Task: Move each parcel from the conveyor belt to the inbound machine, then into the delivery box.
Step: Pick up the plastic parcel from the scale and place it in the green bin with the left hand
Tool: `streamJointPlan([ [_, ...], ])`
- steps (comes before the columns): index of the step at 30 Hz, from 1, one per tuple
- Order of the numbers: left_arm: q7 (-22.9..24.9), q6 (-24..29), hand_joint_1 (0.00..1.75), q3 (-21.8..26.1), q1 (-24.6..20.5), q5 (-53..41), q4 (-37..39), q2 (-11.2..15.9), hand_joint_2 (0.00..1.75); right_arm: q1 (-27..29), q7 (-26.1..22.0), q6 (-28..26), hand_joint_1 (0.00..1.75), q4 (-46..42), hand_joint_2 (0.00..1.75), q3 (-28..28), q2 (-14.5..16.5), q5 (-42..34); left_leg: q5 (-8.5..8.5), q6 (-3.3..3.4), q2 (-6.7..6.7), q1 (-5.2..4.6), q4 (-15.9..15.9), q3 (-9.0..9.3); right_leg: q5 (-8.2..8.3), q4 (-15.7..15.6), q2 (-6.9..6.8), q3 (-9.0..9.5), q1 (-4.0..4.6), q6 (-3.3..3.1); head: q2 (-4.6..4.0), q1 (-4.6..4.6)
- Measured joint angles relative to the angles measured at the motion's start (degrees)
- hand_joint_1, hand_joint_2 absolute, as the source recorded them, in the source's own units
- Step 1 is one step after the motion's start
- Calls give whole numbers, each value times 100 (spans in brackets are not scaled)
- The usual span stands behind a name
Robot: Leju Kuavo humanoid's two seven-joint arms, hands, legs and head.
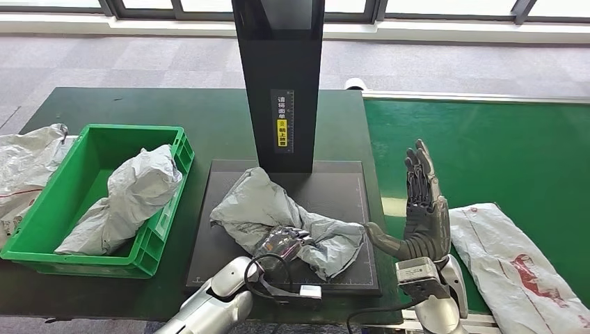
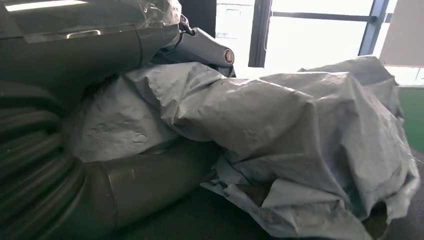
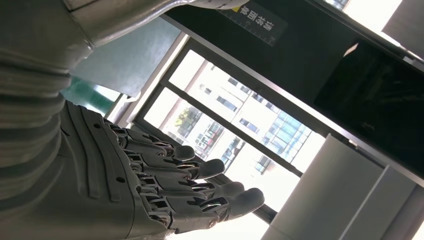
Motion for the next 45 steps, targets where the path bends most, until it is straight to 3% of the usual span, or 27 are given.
streamJointPlan([
  [31, 2, 4, 175, -10, -39, -3, 74, -4, 175, 0, 0, -1, 0, 0, 175, 2, -13, 0, -1, 0, 0, 0, 0, 0, 0, -1, -1, 1, 0, 0, -1, 0],
  [34, -223, 202, 175, 15, 71, 229, -52, 1, 175, -2, 0, -39, 0, -5, 175, 3, -10, -14, -5, -2, 2, -1, -2, -20, -2, 2, 1, 10, -1, -1, 0, 1],
  [36, -952, 744, 175, 242, 593, 1099, -1021, 83, 175, 12, -3, -77, 0, -43, 175, 6, 18, 19, -14, -10, 25, 1, 0, -35, -3, 10, 21, -2, 1, -6, 0, 0],
  [39, -1894, 1359, 175, 1218, 1390, 2616, -3918, 158, 175, 39, -1, -44, 0, -92, 175, 6, 80, 144, 9, -14, 50, 7, 12, -62, 15, 26, 42, -83, 9, -15, 0, 2],
  [42, -2006, 1451, 175, 2130, 1547, 3075, -6011, 144, 175, 39, -2, 3, 0, -109, 175, 6, 146, 185, 8, -20, 44, 4, 3, -62, 14, 28, 35, -90, 6, -24, 1, -1],
  [45, -2045, 1445, 175, 2579, 1786, 3114, -7205, 167, 175, 32, -1, 4, 0, -143, 175, 5, 183, 185, 4, -22, 36, 7, -2, -53, 2, 28, 24, -80, 9, -31, 0, -2],
])
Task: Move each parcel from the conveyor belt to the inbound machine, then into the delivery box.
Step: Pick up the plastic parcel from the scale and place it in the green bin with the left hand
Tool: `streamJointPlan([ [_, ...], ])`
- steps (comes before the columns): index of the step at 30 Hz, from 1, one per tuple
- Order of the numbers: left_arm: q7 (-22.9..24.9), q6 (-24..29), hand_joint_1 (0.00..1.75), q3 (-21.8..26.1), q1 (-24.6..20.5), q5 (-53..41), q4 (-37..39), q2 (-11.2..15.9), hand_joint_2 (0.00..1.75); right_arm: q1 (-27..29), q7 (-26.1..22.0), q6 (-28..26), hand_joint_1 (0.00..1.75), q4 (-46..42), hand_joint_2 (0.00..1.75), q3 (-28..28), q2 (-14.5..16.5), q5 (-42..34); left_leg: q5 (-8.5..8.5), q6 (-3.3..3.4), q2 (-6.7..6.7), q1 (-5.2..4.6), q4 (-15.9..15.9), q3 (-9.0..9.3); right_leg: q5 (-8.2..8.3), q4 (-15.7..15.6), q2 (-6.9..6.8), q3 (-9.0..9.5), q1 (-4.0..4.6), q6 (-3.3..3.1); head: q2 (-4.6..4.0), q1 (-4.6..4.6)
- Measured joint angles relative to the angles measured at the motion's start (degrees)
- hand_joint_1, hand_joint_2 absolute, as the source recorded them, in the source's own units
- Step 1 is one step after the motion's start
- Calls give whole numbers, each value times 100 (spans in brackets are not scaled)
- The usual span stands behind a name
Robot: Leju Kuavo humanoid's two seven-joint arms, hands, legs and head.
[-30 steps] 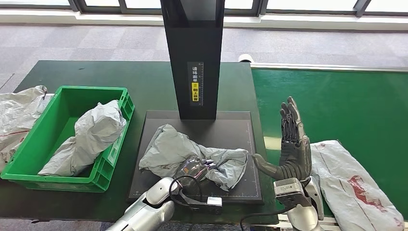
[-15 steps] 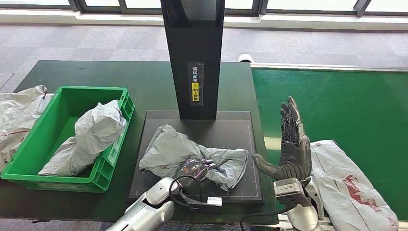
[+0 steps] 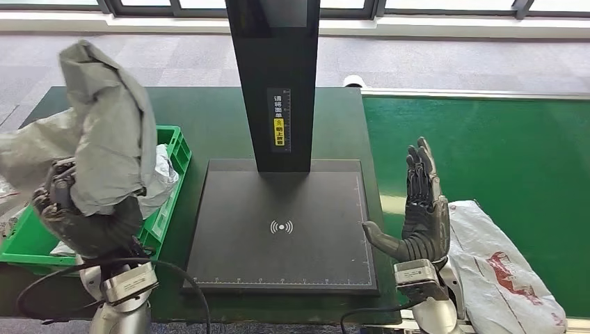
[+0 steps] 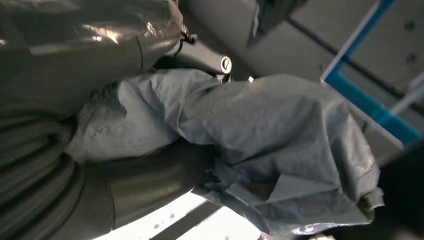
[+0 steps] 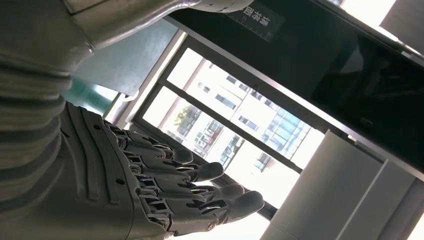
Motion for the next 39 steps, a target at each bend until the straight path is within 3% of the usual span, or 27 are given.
streamJointPlan([
  [7, 1, -34, 175, 365, 214, 1, -1116, -16, 175, -17, -1, 1, 0, -30, 175, 1, 52, 5, 0, 1, -12, 0, 1, -2, -3, -1, -14, 5, -1, 1, -1, 1],
  [18, 3, -44, 175, 466, 245, 166, -1221, -16, 175, -28, -1, 48, 0, -54, 175, 1, 108, 56, 4, 5, -14, -2, 2, 2, 1, -1, -15, 9, -2, 2, -1, 1],
  [27, 86, -85, 175, 488, 616, 528, -989, -16, 175, 156, 2, 55, 0, -2, 175, 61, 19, -711, -2, 2, -15, -3, 1, -1, -4, -4, -15, 7, -3, 5, -1, 1],
  [39, 3, -66, 175, 732, 634, 898, 84, 12, 175, 469, 10, -88, 0, 203, 175, 399, -90, -331, -2, 1, -16, -3, 1, 0, -4, -5, -13, 8, -3, 6, -2, 2],
])
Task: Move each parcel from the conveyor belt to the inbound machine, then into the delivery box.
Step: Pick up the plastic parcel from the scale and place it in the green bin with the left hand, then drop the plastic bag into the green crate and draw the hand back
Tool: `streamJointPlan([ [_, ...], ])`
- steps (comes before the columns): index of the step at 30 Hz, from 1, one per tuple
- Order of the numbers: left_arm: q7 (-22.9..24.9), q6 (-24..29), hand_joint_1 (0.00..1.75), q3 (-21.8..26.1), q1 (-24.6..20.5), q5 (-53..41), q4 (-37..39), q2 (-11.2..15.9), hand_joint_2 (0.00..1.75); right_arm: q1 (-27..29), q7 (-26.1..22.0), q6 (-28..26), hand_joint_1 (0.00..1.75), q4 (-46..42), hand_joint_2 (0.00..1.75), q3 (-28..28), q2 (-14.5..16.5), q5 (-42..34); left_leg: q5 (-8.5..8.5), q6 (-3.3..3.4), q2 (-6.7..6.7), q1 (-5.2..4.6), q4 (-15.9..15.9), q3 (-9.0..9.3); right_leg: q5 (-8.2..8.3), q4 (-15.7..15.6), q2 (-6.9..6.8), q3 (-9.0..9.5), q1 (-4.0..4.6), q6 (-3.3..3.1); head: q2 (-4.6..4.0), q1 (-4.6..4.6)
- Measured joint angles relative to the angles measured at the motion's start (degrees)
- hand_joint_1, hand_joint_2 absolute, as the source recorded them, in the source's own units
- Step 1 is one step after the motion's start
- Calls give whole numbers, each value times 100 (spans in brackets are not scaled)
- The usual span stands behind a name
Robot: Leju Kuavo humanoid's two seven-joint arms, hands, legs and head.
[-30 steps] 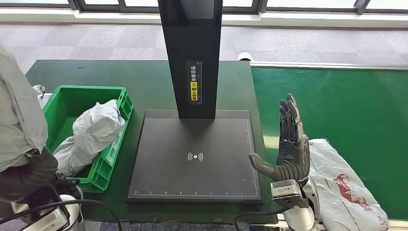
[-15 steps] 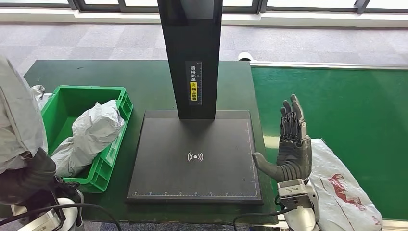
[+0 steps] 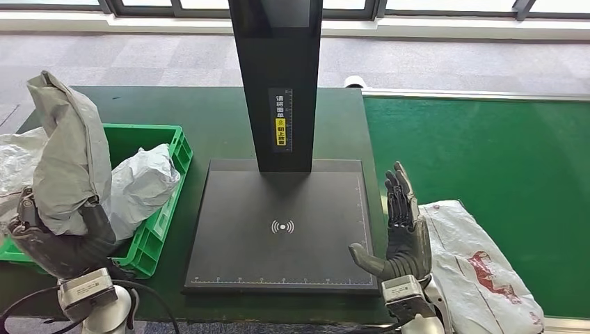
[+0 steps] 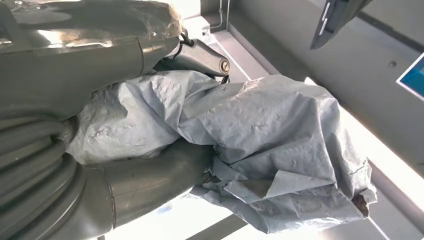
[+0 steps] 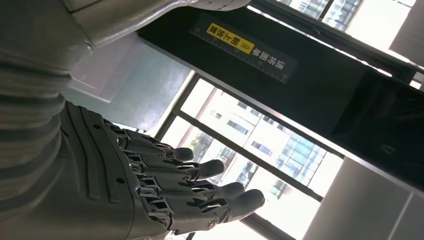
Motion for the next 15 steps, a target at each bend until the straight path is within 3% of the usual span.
streamJointPlan([
  [6, 3, 4, 175, 102, -38, 129, 395, 52, 175, 62, -9, 3, 0, 21, 175, 19, -1, -71, 0, 0, -3, -1, 0, 0, -1, -1, -2, 0, -1, 1, 1, -1],
  [10, 4, 5, 175, 230, -169, -205, 946, 55, 175, 224, -11, -23, 0, -82, 175, 37, -1, -579, 0, 0, -12, -1, 0, 1, -3, -1, -10, 4, -1, 4, 2, -1],
  [15, 154, 5, 175, 347, -258, -720, 1542, 42, 175, 607, -13, 50, 0, -459, 175, 135, 7, -367, 0, 0, -13, -1, 0, 0, -4, -1, -9, 3, -1, 4, 1, -1],
])
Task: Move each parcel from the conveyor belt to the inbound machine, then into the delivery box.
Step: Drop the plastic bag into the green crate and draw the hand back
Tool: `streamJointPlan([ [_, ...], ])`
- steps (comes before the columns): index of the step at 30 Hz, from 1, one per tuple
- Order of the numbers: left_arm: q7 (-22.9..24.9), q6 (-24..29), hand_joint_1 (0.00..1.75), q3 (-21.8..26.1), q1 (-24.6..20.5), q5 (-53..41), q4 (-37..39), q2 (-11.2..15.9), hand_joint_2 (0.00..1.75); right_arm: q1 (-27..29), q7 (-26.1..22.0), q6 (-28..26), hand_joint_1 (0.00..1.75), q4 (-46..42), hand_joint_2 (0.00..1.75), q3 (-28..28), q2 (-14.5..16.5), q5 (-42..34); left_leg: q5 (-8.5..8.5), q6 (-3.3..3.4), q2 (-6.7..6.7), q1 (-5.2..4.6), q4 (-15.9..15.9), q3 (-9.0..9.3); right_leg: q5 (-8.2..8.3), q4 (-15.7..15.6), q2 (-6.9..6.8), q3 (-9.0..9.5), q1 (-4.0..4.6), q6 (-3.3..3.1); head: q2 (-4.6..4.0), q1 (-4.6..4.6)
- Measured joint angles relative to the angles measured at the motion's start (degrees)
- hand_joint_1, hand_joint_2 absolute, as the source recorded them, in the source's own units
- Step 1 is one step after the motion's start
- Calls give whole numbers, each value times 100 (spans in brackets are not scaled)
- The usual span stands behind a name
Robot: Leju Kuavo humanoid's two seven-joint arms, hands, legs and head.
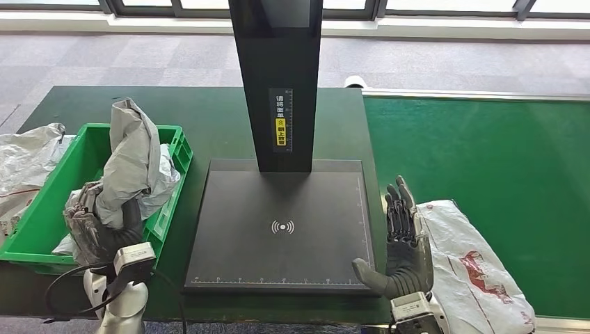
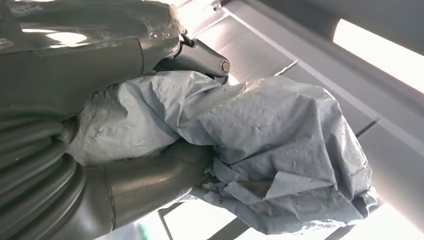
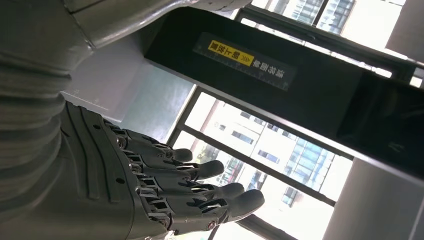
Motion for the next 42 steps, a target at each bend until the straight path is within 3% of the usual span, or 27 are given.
streamJointPlan([
  [4, 355, 1, 175, 7, 1, -569, 411, -15, 175, 350, -5, -64, 0, -566, 175, 333, 2, 119, -6, -5, -1, 1, -1, 0, -5, 0, 1, 0, 1, -4, 1, 0],
  [9, 460, 1, 175, 7, 4, -780, 719, -31, 175, 534, -5, -219, 0, -894, 175, 804, -1, 143, -9, -6, 2, 1, -1, 1, -9, 0, 4, 0, 2, -5, 1, 0],
  [25, 755, 8, 175, 62, 214, -905, 882, -35, 175, 539, -2, -216, 0, -1056, 175, 1044, -72, -372, -10, -6, 2, 1, -1, 7, -10, 1, 5, 11, 1, -5, 2, 1],
  [31, 1159, 10, 175, 840, 183, -1762, 1088, -35, 175, -54, 3, -310, 0, -972, 175, 1314, -273, -857, -5, -9, 4, 3, -2, 8, -10, 3, 4, 9, 6, -10, 1, 0],
  [34, 1135, 9, 175, 1299, -239, -2132, 1121, -15, 175, -451, 4, -250, 0, -856, 175, 1352, -289, -886, 14, -10, -2, 5, -1, 6, 2, 3, -3, 1, 9, -14, 1, -1],
  [36, 1461, -47, 175, 1539, -859, -2629, 1261, 115, 175, -639, 4, -219, 0, -813, 175, 1355, -293, -887, 36, -10, -30, 6, 1, -4, 11, 3, -33, -7, 12, -15, 1, -1],
  [39, 2571, -291, 175, 1642, -2365, -3651, 2066, 692, 175, -752, 4, -179, 0, -861, 175, 1355, -314, -921, 76, -34, -76, 17, 2, -40, 40, 6, -77, -23, 27, -40, 0, 3],
  [42, 3147, -390, 175, 1655, -3694, -4069, 3037, 1304, 175, -774, 2, -146, 0, -978, 175, 1354, -340, -931, 90, -53, -29, 22, -2, -49, 77, 11, -32, -53, 33, -63, 1, 0],
])
